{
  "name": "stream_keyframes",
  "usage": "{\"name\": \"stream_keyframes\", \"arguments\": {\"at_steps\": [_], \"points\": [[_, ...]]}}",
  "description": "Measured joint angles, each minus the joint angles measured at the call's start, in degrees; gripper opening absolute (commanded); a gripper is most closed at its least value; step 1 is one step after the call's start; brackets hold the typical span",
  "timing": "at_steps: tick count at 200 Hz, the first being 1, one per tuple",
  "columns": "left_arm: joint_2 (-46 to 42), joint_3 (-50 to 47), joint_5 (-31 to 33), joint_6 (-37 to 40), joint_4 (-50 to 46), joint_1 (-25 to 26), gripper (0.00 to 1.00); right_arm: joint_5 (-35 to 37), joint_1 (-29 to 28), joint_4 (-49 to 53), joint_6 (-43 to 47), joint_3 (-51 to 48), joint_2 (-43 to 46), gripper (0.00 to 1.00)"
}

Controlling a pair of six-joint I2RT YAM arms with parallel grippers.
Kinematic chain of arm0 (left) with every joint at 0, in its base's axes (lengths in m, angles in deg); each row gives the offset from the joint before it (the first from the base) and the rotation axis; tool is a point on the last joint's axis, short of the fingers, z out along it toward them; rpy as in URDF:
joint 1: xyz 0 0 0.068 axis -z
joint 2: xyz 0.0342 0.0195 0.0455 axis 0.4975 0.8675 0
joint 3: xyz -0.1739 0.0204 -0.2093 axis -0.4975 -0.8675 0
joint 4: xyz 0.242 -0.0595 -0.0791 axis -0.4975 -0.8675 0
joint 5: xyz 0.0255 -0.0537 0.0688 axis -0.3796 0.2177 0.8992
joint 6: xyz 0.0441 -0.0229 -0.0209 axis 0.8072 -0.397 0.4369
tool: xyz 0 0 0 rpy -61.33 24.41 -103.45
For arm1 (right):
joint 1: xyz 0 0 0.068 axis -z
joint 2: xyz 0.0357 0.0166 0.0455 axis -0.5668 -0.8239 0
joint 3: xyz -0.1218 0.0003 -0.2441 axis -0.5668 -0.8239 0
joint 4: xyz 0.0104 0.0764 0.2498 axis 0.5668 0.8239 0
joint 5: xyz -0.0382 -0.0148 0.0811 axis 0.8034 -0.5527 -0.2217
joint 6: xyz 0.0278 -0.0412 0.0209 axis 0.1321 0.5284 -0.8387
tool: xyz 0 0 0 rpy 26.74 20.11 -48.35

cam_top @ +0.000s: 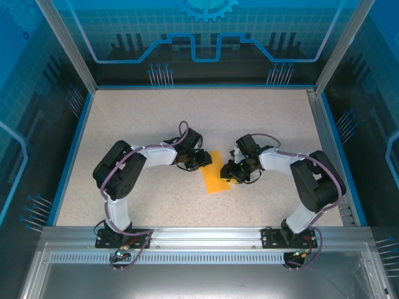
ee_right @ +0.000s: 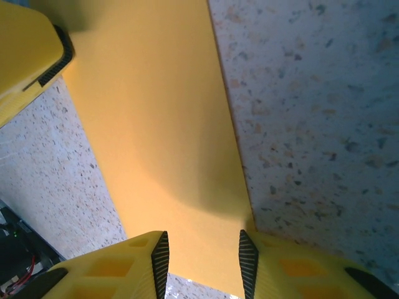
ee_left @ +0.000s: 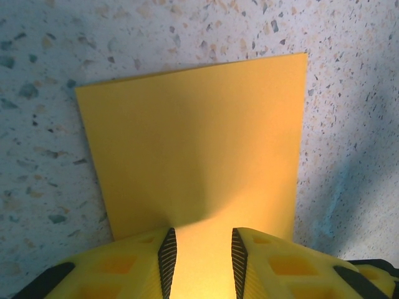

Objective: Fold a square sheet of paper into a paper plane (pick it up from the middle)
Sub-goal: Third fold the triangle at the center of the table.

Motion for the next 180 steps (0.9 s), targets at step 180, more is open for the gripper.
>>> {"name": "stream_keyframes", "arguments": {"at_steps": [180], "points": [[0.72,-0.02,-2.03,1.11,1.79,-0.2,0.34,5.88,-0.02,0.7,-3.67,-2.25,5.97,0.42]]}}
